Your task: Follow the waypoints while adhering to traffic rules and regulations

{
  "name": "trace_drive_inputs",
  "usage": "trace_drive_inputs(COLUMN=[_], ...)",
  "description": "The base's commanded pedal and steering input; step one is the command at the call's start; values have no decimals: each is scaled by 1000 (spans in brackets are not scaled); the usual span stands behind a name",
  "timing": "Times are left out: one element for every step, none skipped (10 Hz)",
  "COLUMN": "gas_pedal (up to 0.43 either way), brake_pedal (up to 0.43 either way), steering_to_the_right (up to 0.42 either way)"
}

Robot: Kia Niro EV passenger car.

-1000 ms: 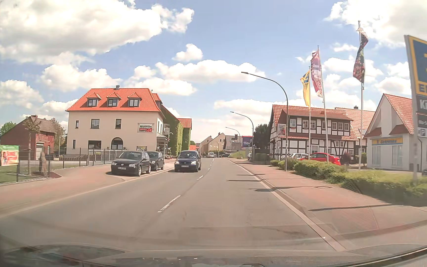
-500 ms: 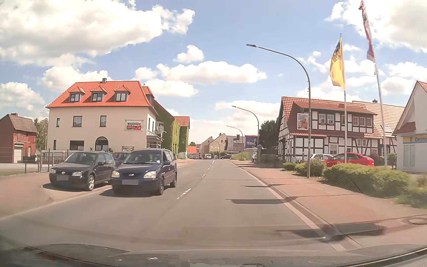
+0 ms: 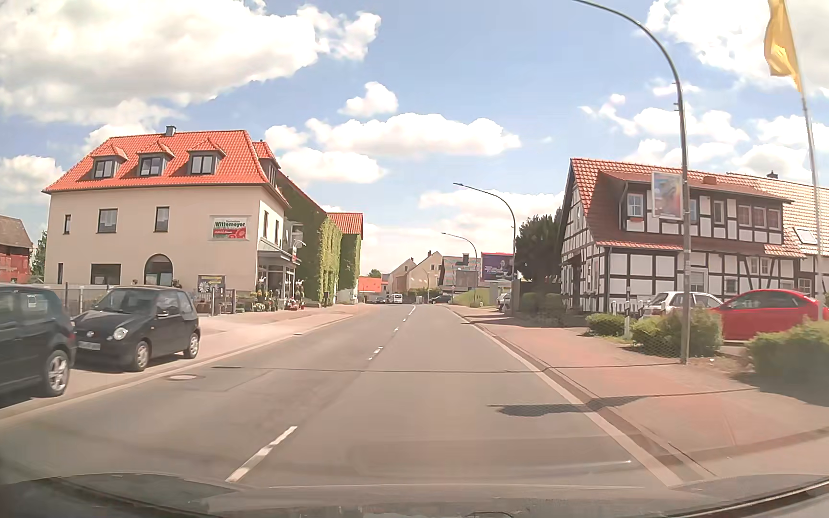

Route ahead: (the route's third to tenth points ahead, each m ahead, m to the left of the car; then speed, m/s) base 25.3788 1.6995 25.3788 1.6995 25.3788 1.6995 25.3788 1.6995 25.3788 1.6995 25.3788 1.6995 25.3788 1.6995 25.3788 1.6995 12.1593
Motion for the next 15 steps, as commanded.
trace_drive_inputs(gas_pedal=[0,0,0,0,0,0,0,0,0,0,0,0,0,0,0], brake_pedal=[262,268,293,311,317,323,329,348,354,366,372,378,378,378,378], steering_to_the_right=[-4,-4,-5,-5,-6,-7,-7,-7,-7,-7,-7,-7,-7,-7,-7])
